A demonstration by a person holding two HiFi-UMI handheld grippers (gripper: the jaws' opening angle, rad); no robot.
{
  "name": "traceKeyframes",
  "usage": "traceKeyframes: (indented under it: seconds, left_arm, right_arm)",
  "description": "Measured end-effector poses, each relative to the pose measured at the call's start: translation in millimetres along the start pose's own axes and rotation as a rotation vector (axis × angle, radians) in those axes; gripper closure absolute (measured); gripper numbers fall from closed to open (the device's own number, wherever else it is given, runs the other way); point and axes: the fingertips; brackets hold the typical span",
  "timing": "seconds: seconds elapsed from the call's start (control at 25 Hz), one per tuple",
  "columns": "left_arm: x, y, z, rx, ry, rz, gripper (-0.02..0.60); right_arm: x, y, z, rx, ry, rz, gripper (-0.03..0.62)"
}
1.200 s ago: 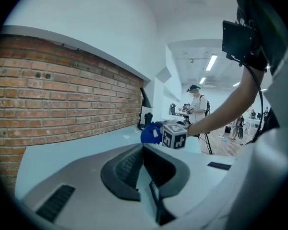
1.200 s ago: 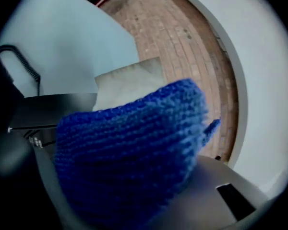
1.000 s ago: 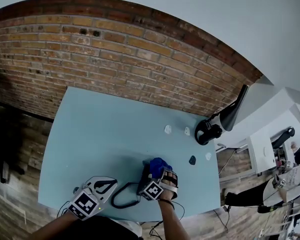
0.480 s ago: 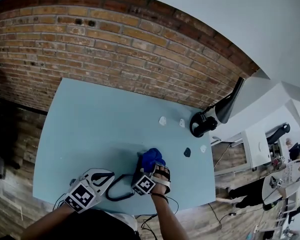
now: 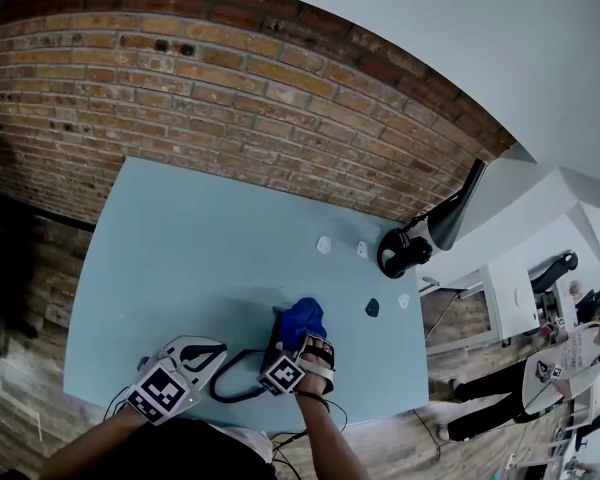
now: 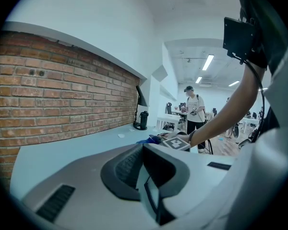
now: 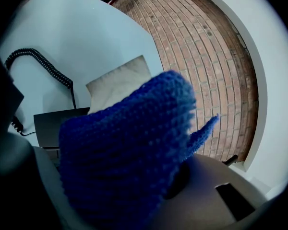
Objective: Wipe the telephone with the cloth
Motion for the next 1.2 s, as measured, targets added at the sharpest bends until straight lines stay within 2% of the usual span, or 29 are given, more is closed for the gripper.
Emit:
traceKeyframes:
  seconds: [0.32,1.2]
  left_arm:
    - [-0.4,0.0,-3.4,0.01,0.009,0.0,0.591]
    - [1.7,2.8,-7.6,0.012,0.03,0.011,0.591]
  right_arm:
    - [-0.7,5.4,9.3,-0.014,0.0,0.026,0.534]
    - [-13.2,4.2,30.0,0.032,-0.017,0.004,0.534]
Point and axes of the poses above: the fingertips, and each gripper's own axes: x forward along the fingers, z to its left, y out of its underside, and after that the axes turned 2 degrees about z, right-handed
